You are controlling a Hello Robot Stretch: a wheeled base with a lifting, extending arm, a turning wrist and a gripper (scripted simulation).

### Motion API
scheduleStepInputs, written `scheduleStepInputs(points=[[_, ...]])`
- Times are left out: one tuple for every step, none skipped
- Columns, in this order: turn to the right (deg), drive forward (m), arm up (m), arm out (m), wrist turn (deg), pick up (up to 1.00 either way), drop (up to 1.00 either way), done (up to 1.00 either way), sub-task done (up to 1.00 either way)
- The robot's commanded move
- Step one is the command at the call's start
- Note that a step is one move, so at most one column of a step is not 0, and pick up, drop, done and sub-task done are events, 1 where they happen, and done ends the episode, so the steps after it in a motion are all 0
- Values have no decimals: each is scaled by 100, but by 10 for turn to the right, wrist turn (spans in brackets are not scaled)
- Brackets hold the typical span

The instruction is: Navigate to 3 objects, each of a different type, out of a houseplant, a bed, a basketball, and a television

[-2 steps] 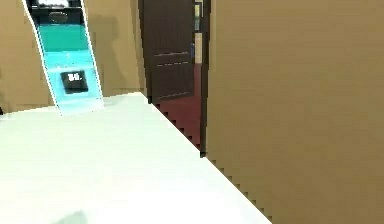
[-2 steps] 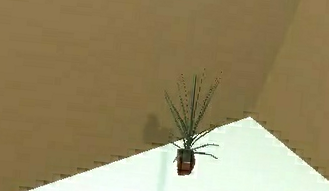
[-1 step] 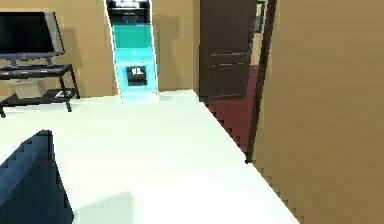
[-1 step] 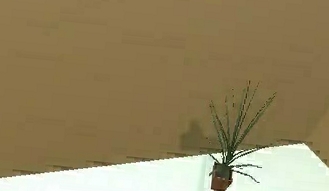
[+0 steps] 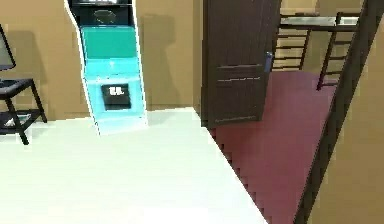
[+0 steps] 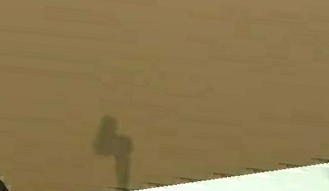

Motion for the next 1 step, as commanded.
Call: scheduleStepInputs(points=[[0, 100, 0, 0, 0, 0, 0, 0, 0]])
